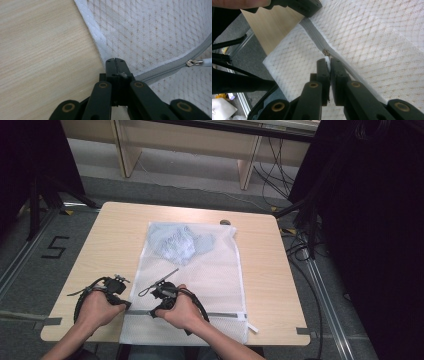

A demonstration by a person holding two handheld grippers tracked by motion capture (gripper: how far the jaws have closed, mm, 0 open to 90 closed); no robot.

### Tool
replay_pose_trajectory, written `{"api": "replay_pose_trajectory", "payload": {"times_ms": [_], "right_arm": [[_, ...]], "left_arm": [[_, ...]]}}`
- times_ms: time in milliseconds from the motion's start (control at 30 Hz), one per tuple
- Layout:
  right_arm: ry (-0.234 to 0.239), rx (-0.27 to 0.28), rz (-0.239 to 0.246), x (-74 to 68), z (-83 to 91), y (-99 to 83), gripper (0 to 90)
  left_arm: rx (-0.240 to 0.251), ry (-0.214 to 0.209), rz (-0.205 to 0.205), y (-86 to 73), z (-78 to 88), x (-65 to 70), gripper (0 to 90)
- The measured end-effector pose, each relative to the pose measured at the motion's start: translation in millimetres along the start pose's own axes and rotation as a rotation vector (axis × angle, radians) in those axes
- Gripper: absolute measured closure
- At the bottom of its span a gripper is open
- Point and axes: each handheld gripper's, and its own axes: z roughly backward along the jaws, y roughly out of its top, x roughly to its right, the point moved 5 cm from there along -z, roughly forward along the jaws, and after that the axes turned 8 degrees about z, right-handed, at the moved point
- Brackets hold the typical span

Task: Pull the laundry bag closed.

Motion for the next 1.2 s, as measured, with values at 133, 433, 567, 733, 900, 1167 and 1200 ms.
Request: {"api": "replay_pose_trajectory", "payload": {"times_ms": [133,433,567,733,900,1167,1200], "right_arm": [[0.002,-0.004,-0.006,1.8,2.1,-1.5,87.1],[0.000,-0.004,-0.021,5.2,7.9,-6.2,87.0],[-0.003,0.003,-0.019,6.1,9.2,-8.0,87.0],[0.011,-0.002,-0.023,6.6,11.5,-11.2,87.1],[-0.005,0.014,-0.029,10.3,15.3,-13.9,87.0],[0.009,0.003,-0.047,12.3,17.5,-16.0,87.0],[0.027,0.015,-0.044,11.9,16.9,-15.7,87.0]], "left_arm": [[-0.001,0.000,-0.001,0.0,0.0,0.1,89.9],[0.000,0.000,0.001,0.0,0.0,0.1,89.9],[-0.002,-0.002,0.003,0.0,0.1,-0.1,89.9],[-0.001,-0.003,0.001,0.0,0.0,-0.2,89.9],[-0.002,-0.001,0.000,0.1,0.0,-0.1,89.9],[-0.002,-0.002,-0.001,0.0,0.1,-0.1,90.0],[-0.001,-0.001,-0.002,0.0,0.0,0.0,89.9]]}}
